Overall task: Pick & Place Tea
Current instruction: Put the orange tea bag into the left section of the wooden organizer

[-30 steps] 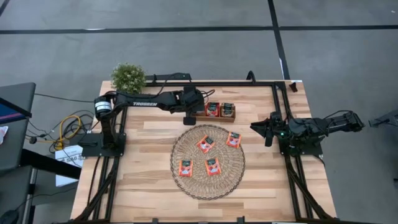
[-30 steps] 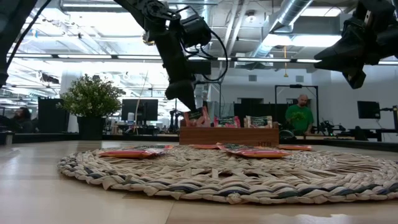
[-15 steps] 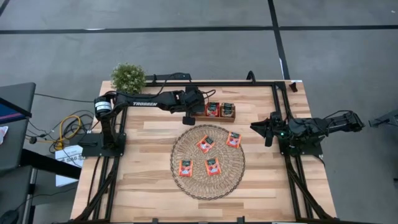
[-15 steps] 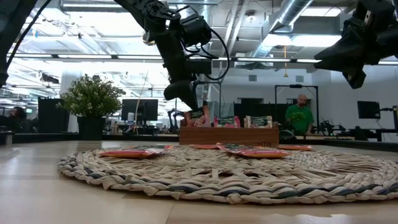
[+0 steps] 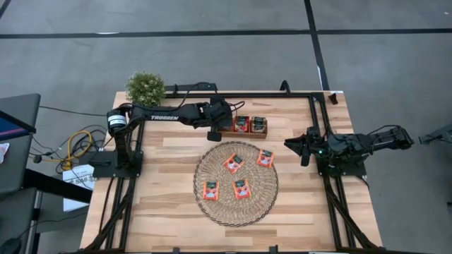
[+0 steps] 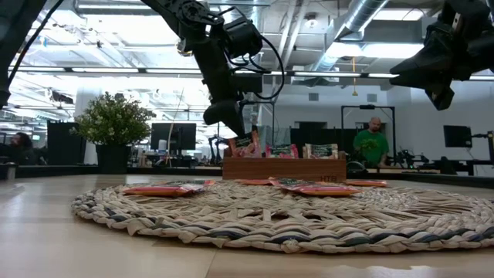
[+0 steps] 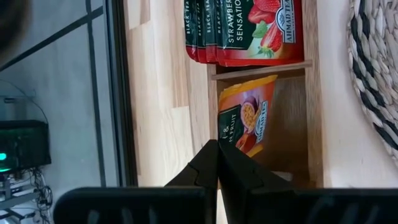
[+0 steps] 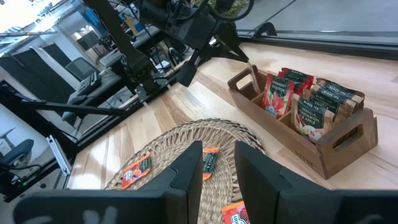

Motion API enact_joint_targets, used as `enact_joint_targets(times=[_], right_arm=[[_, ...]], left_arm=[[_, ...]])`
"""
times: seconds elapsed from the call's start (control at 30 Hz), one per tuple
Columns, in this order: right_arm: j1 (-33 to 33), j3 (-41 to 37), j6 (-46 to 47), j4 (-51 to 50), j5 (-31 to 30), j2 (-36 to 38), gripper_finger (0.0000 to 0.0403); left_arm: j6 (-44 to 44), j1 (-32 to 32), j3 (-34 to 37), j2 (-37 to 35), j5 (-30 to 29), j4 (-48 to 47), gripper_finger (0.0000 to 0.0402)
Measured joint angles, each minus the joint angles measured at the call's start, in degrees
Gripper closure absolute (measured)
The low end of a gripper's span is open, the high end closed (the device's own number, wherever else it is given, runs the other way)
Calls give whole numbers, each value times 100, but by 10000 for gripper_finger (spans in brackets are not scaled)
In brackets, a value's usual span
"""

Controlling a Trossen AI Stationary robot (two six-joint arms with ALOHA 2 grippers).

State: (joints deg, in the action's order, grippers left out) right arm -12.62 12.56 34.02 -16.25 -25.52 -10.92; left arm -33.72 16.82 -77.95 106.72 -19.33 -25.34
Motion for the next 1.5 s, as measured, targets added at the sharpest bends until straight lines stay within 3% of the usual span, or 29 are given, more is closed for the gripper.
enact_joint_targets(times=[1.0, 1.33, 1.5], right_arm=[[1, 0, 0, 0, 0, 0, 317], [0, 0, 0, 2, 0, 0, 317], [0, 0, 0, 2, 0, 0, 317]], left_arm=[[-441, 197, 4, 15, 64, 268, 399], [-438, 197, 4, 15, 50, 146, 325], [-436, 192, 4, 14, -798, 258, 299]])
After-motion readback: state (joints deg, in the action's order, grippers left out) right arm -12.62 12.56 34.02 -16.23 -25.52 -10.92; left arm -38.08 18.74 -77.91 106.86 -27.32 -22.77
